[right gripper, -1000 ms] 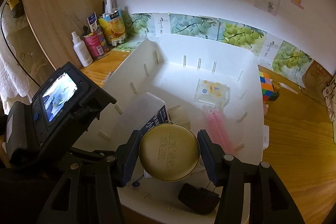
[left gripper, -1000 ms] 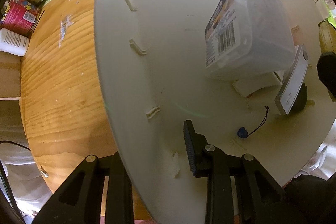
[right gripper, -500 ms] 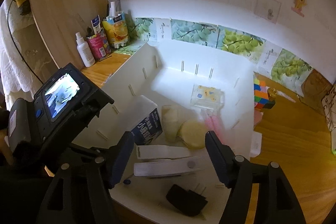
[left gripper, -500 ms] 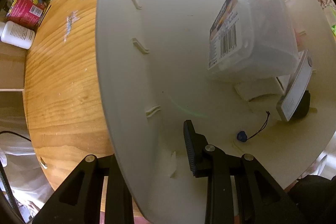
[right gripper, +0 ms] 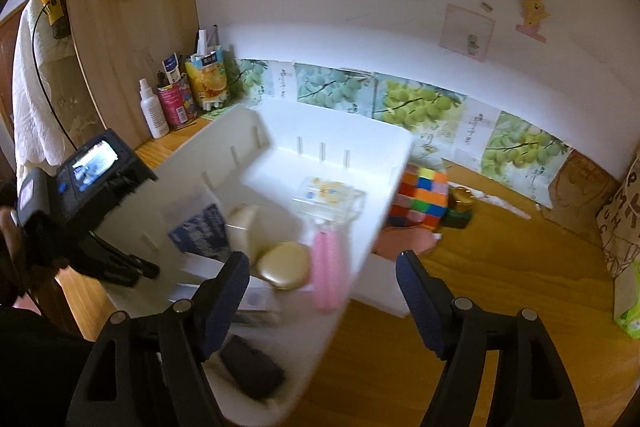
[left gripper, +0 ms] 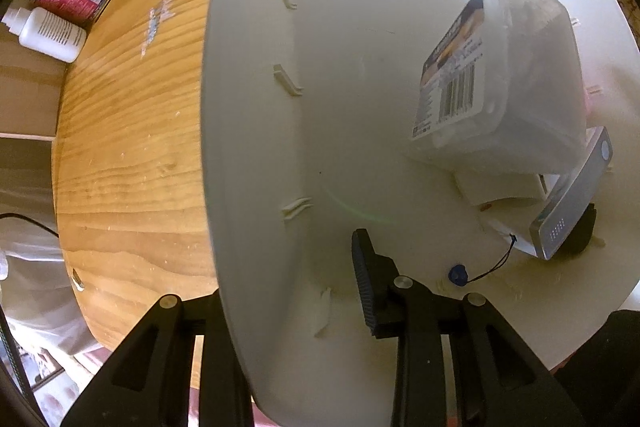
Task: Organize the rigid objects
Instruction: 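Withdraw the right tool from the tray toward the white charger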
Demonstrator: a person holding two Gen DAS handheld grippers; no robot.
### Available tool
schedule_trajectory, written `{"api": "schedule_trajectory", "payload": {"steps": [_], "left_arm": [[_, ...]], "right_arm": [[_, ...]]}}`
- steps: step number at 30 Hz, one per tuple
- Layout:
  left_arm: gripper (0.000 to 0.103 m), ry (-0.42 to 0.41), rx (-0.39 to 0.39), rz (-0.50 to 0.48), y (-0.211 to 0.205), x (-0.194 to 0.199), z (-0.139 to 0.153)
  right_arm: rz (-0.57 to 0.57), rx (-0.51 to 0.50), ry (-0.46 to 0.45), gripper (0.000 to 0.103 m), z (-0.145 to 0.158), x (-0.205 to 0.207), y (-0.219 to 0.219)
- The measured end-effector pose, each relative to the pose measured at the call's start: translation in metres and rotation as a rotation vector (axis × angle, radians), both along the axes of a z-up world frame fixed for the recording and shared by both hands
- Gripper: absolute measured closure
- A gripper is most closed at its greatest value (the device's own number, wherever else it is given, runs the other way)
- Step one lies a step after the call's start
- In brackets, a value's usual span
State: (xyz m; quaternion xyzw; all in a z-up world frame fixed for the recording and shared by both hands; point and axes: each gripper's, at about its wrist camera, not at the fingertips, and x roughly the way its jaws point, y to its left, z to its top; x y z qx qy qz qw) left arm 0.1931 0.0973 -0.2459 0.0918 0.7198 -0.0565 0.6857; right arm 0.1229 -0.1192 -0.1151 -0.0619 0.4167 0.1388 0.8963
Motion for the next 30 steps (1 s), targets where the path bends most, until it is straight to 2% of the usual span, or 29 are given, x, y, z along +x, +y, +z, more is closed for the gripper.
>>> {"api": "schedule_trajectory", "payload": {"steps": [2,8,12,20,30], "left_arm": [[0.069,-0.003,0.002,0.017,-0.001,0.000,-0.001],[0.068,-0.036,0.024,0.074,0.005,-0.001,0.004],[0.068,-0.054,0.042,0.076,0.008,-0.001,0.004],[0.067,-0.066,0.064,0.089,-0.008,-0.011,0.018],[0.065,-0.062,0.072,0.109,0.001,-0.005,0.015]], "right_arm": [[0.014,-0.010,-0.011,0.022,-0.003,0.001,-0.012],[0.093,-0.058,-0.028,0.022,-0.022,0.009,-0.043],[0.169,-0.103,-0.029,0.021,-0.042,0.012,-0.052],[0.321,-0.137,-0.020,0.021,-0.073,0.015,-0.047],[0.406,-0.128,-0.012,0.021,-0.094,0.031,-0.038]]}}
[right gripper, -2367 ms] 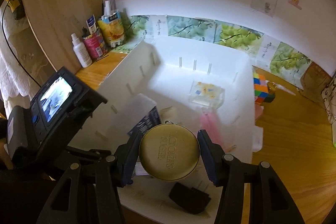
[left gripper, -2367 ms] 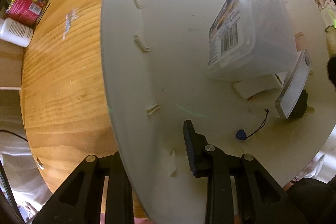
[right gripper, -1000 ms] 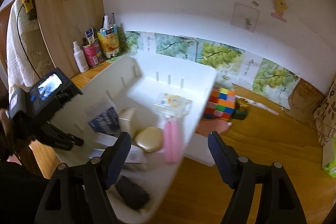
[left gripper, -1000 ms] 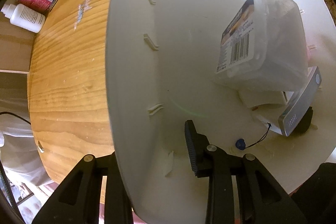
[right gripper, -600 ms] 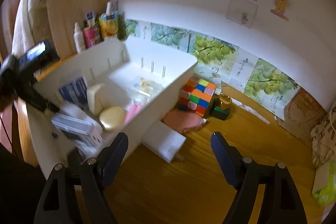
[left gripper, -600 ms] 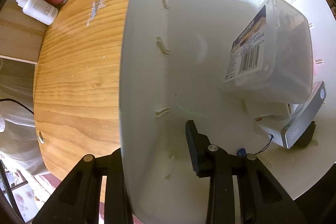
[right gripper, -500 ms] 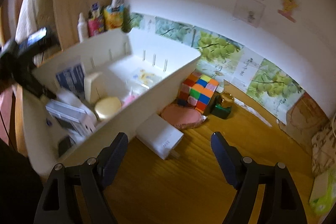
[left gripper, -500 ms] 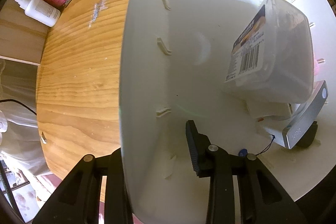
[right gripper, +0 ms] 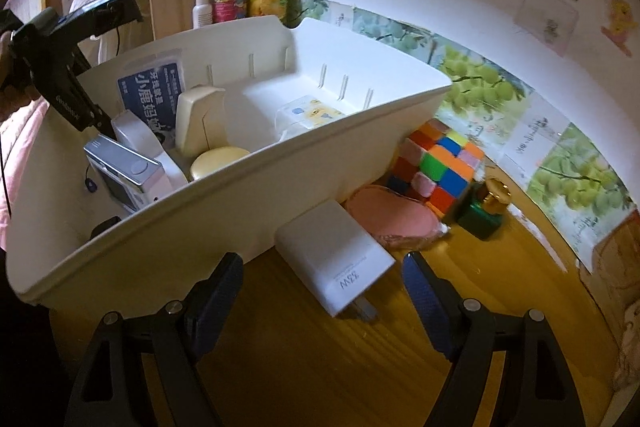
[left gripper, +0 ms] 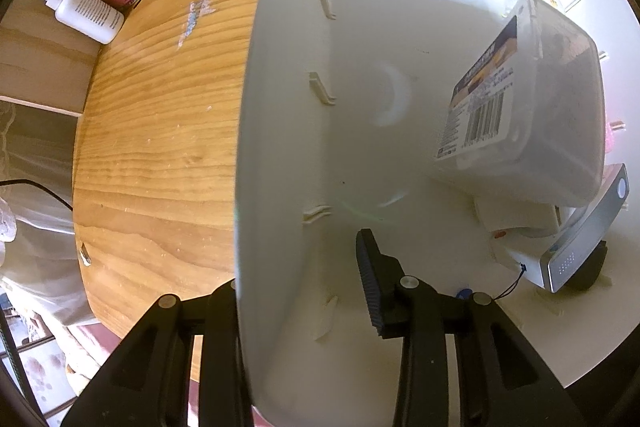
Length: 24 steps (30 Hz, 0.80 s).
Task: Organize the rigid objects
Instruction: 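Withdraw the right tool from the tray toward the white charger, then close the right tool on the white charger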
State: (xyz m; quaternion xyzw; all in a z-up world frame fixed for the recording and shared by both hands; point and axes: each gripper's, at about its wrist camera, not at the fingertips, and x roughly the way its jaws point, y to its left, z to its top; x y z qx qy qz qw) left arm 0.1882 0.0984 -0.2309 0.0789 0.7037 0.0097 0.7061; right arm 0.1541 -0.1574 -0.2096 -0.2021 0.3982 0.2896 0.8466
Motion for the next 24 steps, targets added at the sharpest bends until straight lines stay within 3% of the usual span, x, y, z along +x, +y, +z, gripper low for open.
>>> {"api": "schedule_trajectory", "payload": {"steps": [16,22,24], "left_arm": [[0.064,0.011,0.005,0.020,0.005,0.003,-0.005],[0.064,0.009,0.007,0.021,0.004,0.004,-0.005],[0.064,0.007,0.007,0.021,0.004,0.004,-0.005]], "right_arm": [[0.079,0.026,0.083,0.021,-0.021,0.020,-0.006],[0.058,0.046,0.091,0.036,-0.023,0.023,-0.009],[0.056,0.041,0.093,0.036,-0.022,0.023,-0.008]]}}
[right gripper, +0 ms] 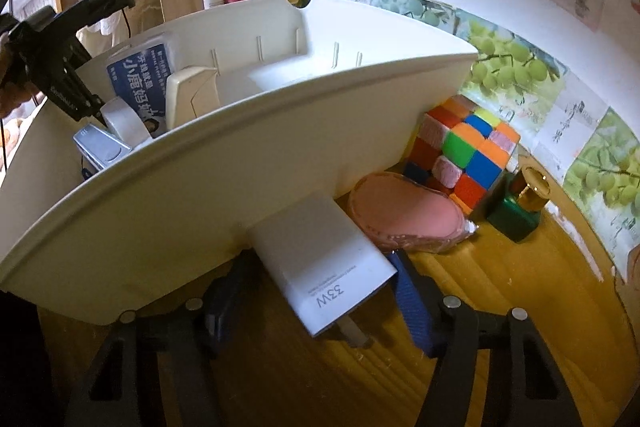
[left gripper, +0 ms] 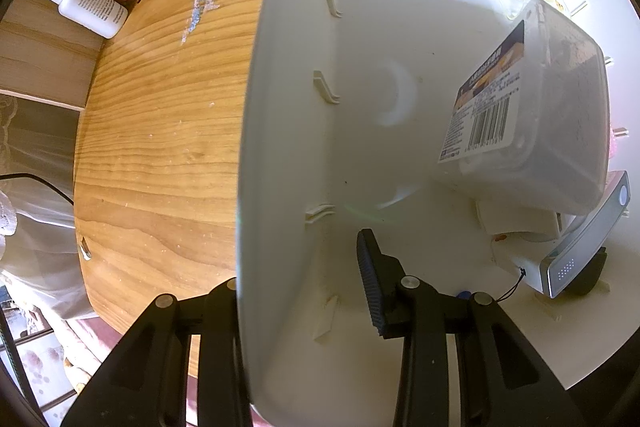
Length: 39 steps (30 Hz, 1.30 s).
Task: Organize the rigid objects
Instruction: 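Close the right tool on the white charger, then lift the white charger and carry it over the tray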
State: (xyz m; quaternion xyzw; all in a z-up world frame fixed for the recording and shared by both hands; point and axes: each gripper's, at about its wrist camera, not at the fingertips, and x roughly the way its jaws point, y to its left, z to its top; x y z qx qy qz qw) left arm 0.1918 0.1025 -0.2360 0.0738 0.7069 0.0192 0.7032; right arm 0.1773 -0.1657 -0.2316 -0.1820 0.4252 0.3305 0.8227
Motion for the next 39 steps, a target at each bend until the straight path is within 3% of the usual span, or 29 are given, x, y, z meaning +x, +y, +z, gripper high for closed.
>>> {"api": "schedule_trajectory", "payload": {"steps": [20,32,39], "left_arm": [[0.064,-0.009,-0.004,0.013,0.002,-0.002,0.001],[0.065,0.020,0.030,-0.055,-0.007,0.000,-0.002],[0.066,0.031,0.026,-0.124,-0.016,-0.003,-0.002]], "right_arm": [[-0.088,-0.072,0.020,0.043,0.005,-0.021,-0.005],[-0.295,-0.150,0.025,0.044,0.018,-0.048,-0.021],[-0.420,-0.133,-0.017,0.045,0.047,-0.064,-0.027]]}}
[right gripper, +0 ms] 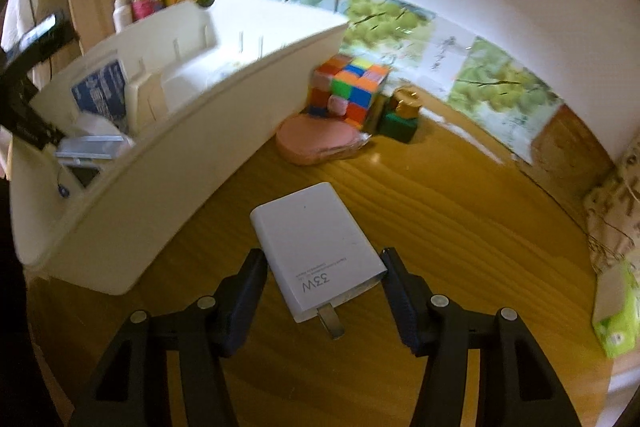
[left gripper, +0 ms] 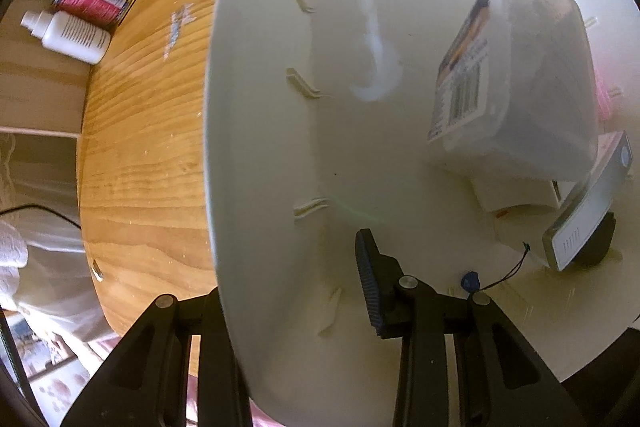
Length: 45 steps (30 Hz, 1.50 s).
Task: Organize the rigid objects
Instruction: 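Lift the white charger and carry it over the tray, then open the right tool to drop the white charger into the tray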
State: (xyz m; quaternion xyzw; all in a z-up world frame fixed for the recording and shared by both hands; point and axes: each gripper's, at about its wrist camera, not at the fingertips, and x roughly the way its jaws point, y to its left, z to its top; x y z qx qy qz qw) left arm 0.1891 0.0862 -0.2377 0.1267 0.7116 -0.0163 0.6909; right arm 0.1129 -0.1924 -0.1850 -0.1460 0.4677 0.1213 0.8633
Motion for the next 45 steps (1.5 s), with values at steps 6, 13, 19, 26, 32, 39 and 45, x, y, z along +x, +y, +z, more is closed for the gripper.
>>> {"api": "schedule_trajectory", "payload": {"steps": [6,13,19,26,32,39,45], "left_arm": [[0.067,0.008,0.000,-0.040,-0.005,0.000,0.001],[0.067,0.013,-0.018,-0.095,-0.010,-0.001,0.003],[0.067,0.013,-0.031,-0.135,-0.011,-0.003,0.008],[0.067,0.027,-0.054,-0.175,-0.009,0.003,0.011],[0.067,0.033,-0.063,-0.193,-0.008,0.009,0.010],[0.067,0.037,-0.063,-0.200,-0.007,0.011,0.010],[0.067,0.041,-0.060,-0.188,-0.008,0.012,0.009]], "right_arm": [[-0.032,-0.009,-0.076,0.045,0.030,-0.006,0.015],[0.006,-0.028,-0.140,0.045,0.056,-0.009,0.046],[0.059,-0.035,-0.160,0.045,0.066,-0.010,0.077],[0.138,-0.006,-0.148,0.045,0.066,-0.009,0.114],[0.185,0.011,-0.122,0.045,0.056,-0.007,0.140],[0.165,0.067,-0.162,0.045,0.061,0.000,0.143],[0.105,0.052,-0.171,0.033,0.061,0.009,0.128]]}}
